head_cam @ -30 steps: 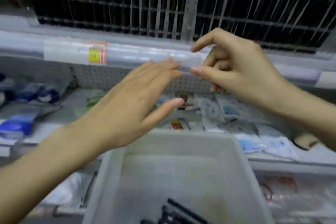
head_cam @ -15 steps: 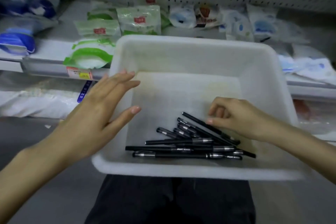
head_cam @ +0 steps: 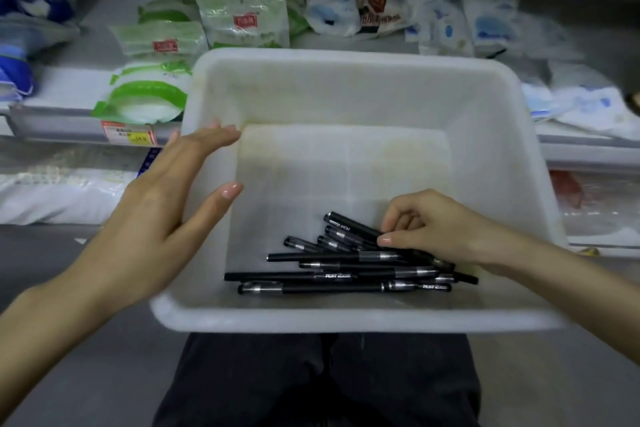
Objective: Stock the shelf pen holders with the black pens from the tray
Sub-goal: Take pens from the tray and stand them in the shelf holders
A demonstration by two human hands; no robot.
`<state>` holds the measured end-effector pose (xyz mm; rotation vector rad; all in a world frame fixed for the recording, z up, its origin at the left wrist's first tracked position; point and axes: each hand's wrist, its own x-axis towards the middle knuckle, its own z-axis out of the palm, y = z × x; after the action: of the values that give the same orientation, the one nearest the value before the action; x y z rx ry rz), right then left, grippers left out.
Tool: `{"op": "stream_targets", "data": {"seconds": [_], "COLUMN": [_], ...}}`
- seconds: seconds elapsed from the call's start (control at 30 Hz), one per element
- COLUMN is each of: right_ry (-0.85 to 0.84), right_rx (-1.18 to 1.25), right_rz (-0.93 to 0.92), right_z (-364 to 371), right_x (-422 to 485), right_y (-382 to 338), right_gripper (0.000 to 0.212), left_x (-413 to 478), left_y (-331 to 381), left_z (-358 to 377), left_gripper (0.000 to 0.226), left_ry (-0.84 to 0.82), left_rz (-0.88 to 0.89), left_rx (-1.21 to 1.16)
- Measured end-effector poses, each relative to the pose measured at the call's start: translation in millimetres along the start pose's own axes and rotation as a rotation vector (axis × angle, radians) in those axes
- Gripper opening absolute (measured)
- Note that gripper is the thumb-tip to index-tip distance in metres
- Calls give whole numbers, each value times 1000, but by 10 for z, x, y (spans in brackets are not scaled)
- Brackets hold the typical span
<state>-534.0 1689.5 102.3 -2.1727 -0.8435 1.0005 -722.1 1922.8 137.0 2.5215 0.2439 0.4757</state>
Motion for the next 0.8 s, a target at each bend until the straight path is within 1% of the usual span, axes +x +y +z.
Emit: {"op": "stream_targets", "data": {"seconds": [0.1,0.17,0.23,0.33,0.4,0.43,0.47,0.5,0.53,0.57,0.6,0.63,0.67,0.7,0.73,0.8], "right_ry": [21,47,81,182,239,262,282,292,296,300,312,333,359,385,406,451], "right_rx": [-8,46,102,53,82,105,128,151,173,186,188,187,189,200,217,222], "right_rz": [-16,-29,-63,-157,-206,-226,-246,-269,-297,-327,-357,-382,-405,-421,-432,-457], "right_z": [-49,-122,-268,-621,-905,-1042,-1173,-1298,-1419,-1531,-1636,-1730,-1822,-1912,-1997,-2159], "right_x": [-19,-67,-133,-232,-319,-374,-435,-500,-563,-625,-681,-727,-767,-799,-825,-870], "right_y": [-75,-190,-362,-670,-899,-1008,-1117,-1220,-1316,-1410,-1504,-1592,-1677,-1757,-1832,-1989], "right_gripper": [15,15,15,11,9,8,7,7,8,11,15,19,20,21,21,24], "left_x": [11,100,241,390,740,903,1069,1277,1444,1541,1590,1628,1627,1615,1704,1921], "left_y": [-13,-2,58,285,294,308,289,268,283,362,562,793,967,1045,1083,1174], "left_z": [-31,-73,-164,-324,-417,-501,-624,-688,-799,-895,-967,-991,-998,-1010,-1045,-1176], "left_gripper": [51,52,53,51,54,67,96,127,137,128,109,84,63,53,49,49], "left_ry": [-7,-18,10,87,112,23,-95,-29,-4,-7,69,199,282,344,372,368], "left_rz": [42,67,93,234,296,221,181,118,98,166,249,332,409,510,551,576], "left_rx": [37,65,80,96,171,215,254,241,211,190,220,216,239,270,259,239]}}
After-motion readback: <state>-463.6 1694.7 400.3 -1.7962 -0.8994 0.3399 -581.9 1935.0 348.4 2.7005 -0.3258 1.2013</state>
